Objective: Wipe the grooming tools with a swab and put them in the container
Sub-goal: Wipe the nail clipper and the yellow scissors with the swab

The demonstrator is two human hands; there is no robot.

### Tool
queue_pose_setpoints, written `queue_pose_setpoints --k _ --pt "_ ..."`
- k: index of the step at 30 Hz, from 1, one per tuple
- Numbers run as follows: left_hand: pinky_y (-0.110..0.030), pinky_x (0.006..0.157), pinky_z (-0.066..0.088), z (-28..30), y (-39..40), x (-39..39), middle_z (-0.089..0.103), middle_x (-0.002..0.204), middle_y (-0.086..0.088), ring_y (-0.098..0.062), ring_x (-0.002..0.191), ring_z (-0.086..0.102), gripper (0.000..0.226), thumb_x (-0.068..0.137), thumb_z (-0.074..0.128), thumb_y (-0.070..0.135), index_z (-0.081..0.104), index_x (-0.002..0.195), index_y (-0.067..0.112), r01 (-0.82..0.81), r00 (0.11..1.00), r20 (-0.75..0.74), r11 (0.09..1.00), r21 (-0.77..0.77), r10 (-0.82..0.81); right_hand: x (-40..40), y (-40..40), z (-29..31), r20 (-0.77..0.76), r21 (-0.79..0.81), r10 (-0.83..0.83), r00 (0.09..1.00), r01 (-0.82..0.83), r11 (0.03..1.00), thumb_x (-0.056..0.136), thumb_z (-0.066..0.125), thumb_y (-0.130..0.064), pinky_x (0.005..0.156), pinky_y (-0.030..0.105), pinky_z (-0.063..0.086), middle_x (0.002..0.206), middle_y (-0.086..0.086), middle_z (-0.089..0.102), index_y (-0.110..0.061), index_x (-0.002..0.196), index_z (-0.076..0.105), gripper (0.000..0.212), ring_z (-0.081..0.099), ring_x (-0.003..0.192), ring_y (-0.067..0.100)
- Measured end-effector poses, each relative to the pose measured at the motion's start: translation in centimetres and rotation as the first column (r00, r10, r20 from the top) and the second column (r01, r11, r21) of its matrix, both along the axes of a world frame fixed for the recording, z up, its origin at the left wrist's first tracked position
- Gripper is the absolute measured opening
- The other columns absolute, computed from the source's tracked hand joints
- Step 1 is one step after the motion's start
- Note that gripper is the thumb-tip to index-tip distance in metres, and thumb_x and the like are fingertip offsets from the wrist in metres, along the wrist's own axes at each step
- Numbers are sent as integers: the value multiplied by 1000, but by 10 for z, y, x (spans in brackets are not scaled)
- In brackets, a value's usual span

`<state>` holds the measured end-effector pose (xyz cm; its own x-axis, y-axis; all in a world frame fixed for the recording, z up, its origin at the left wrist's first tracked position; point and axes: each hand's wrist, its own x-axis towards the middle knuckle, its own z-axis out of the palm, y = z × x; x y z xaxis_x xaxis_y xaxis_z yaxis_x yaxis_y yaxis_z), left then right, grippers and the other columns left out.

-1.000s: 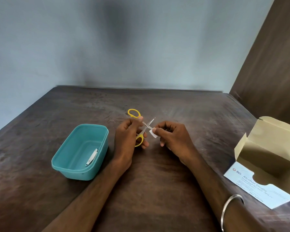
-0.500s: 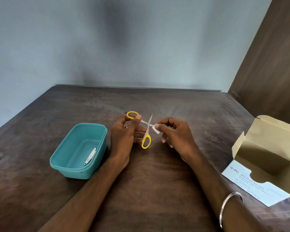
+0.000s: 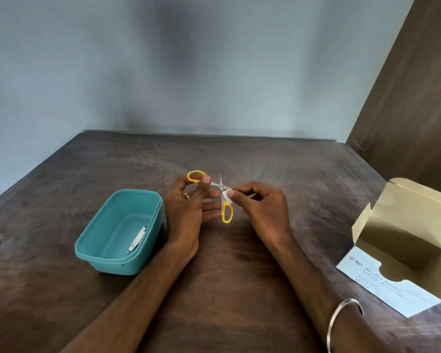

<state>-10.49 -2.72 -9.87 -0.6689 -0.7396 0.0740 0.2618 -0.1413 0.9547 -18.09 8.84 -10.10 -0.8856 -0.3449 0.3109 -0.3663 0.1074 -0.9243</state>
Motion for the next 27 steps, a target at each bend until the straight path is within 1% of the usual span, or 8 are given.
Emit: queue_pose_setpoints --k 4,6,9,13,18,20,23,27 --pt "-40 59 62 -1 9 1 73 80 -13 -31 68 74 15 90 70 24 61 98 14 53 998 -34 998 29 -52 -1 0 0 50 -75 -2 999 6 997 77 84 -18 63 25 53 69 -9 76 -31 72 79 15 65 61 1" --pt "-39 60 62 -1 10 1 72 82 -14 -31 67 74 14 91 68 22 60 98 14 72 997 -45 995 63 -70 0 0 -1 57 -72 -7 998 11 997 77 84 -18 65 24 55 70 -12 76 -34 73 78 17 70 65 2" --pt "-36 60 61 -1 11 0 70 83 -17 -29 68 73 9 93 65 21 59 97 15 72 996 -50 993 89 -67 1 -1 -3 42 -39 -20 999 22 999 79 83 -21 68 21 56 76 -15 77 -31 78 80 11 72 73 1" --pt "-37 62 62 -1 12 1 73 87 -20 -34 75 75 13 94 65 19 59 102 11 77 996 -57 992 100 -72 2 0 -4 39 -33 -2 999 3 999 83 79 -23 65 14 53 79 -16 77 -28 82 80 5 71 74 0" --pt "-40 63 61 -5 10 -1 69 87 -17 -38 78 74 7 92 67 20 60 93 17 74 996 -56 990 121 -68 1 -4 -6 123 -69 -1 992 9 998 86 76 -19 71 25 57 81 -12 77 -21 86 80 4 69 73 0" --pt "-42 64 61 -6 9 -1 67 89 -14 -38 77 74 6 92 66 19 60 91 18 63 997 -61 989 136 -55 0 -5 -6 136 -71 -3 991 13 997 86 76 -19 67 27 56 81 -11 77 -21 86 80 4 67 70 0" --pt "-44 65 62 -6 7 -2 66 88 -9 -34 73 75 5 93 65 19 60 91 19 46 997 -75 985 168 -34 -1 -5 -8 154 -89 -48 987 62 994 85 78 -22 55 26 47 69 -12 74 -24 82 80 4 61 57 0" --pt "-48 68 62 -6 6 -3 66 87 -9 -36 75 74 5 93 64 20 60 91 19 47 997 -74 985 165 -35 -2 -4 -8 169 -119 -62 984 83 989 83 80 -22 54 23 45 70 -9 75 -25 82 80 3 61 56 0"
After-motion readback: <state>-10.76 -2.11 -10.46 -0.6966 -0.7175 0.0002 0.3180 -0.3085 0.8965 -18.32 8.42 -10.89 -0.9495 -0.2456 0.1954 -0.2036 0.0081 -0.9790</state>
